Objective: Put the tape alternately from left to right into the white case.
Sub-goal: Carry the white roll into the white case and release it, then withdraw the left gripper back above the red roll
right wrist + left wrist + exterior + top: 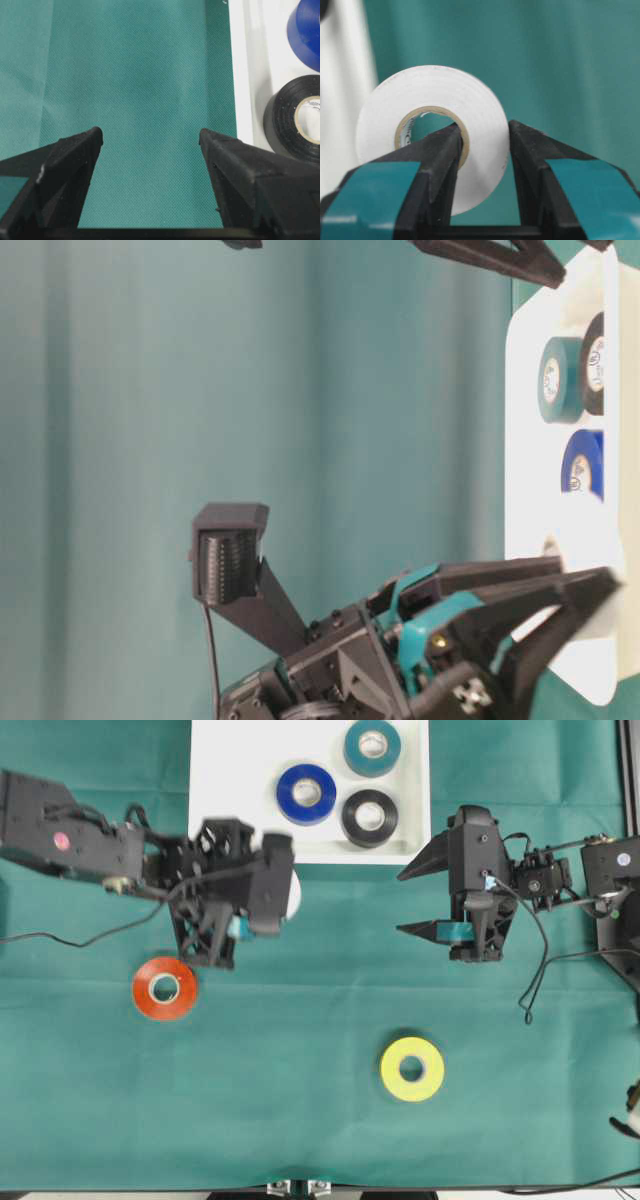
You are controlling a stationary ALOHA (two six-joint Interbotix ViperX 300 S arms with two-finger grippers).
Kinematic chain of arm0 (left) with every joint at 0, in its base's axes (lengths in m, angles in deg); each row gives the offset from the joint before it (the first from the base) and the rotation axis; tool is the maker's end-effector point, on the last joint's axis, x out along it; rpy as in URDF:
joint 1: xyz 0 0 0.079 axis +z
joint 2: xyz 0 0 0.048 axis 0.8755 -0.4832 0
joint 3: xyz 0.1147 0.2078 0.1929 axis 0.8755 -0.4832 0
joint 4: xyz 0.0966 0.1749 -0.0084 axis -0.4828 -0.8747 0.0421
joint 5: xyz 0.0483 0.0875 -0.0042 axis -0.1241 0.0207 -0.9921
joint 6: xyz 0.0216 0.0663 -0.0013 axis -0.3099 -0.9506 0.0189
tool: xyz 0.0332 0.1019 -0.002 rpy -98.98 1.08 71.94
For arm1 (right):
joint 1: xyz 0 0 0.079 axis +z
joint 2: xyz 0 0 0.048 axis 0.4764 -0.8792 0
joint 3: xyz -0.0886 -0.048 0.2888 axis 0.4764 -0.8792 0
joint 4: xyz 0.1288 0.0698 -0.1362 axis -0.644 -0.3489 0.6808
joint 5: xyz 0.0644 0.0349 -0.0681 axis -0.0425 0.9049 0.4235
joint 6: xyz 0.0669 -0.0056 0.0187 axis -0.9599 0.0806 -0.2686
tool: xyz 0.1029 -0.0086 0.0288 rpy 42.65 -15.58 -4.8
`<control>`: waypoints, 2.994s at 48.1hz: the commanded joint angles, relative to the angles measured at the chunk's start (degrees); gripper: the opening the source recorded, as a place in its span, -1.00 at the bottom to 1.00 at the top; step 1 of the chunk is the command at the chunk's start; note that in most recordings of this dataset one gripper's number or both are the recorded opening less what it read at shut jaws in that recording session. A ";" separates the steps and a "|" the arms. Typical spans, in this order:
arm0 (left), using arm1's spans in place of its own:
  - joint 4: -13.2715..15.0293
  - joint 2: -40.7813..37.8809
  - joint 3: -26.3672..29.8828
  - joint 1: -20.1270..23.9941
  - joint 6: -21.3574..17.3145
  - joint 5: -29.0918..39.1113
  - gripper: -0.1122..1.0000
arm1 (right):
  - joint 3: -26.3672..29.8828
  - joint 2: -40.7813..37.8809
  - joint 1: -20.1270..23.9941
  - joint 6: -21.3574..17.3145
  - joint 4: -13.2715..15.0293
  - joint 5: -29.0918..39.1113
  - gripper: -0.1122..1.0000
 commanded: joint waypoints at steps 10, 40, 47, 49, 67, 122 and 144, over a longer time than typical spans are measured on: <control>-0.18 3.34 -0.79 6.77 -4.22 -0.18 -0.84 | 0.53 0.70 0.09 0.00 0.00 -0.44 0.72; -0.18 0.88 -0.79 19.86 -11.34 -2.46 -0.84 | 0.53 0.70 0.09 0.00 0.00 -0.53 0.72; -0.18 -1.05 -0.35 20.92 -12.04 -3.34 -0.84 | 0.44 0.70 0.09 0.00 -0.09 -0.53 0.72; -0.18 -1.41 -0.18 21.18 -12.48 -3.52 -0.84 | 0.44 0.70 0.09 0.00 0.00 -0.44 0.72; -0.18 -2.02 1.32 23.12 -14.59 -4.04 -0.84 | 0.26 0.70 0.00 0.00 0.00 -0.44 0.72; 0.18 0.53 -1.93 16.88 -13.36 -3.78 0.67 | 0.18 0.70 0.09 0.00 -0.09 -0.88 0.72; 0.18 5.19 -6.86 4.83 -4.75 -3.87 0.66 | 0.18 0.70 0.09 0.00 0.00 -0.88 0.72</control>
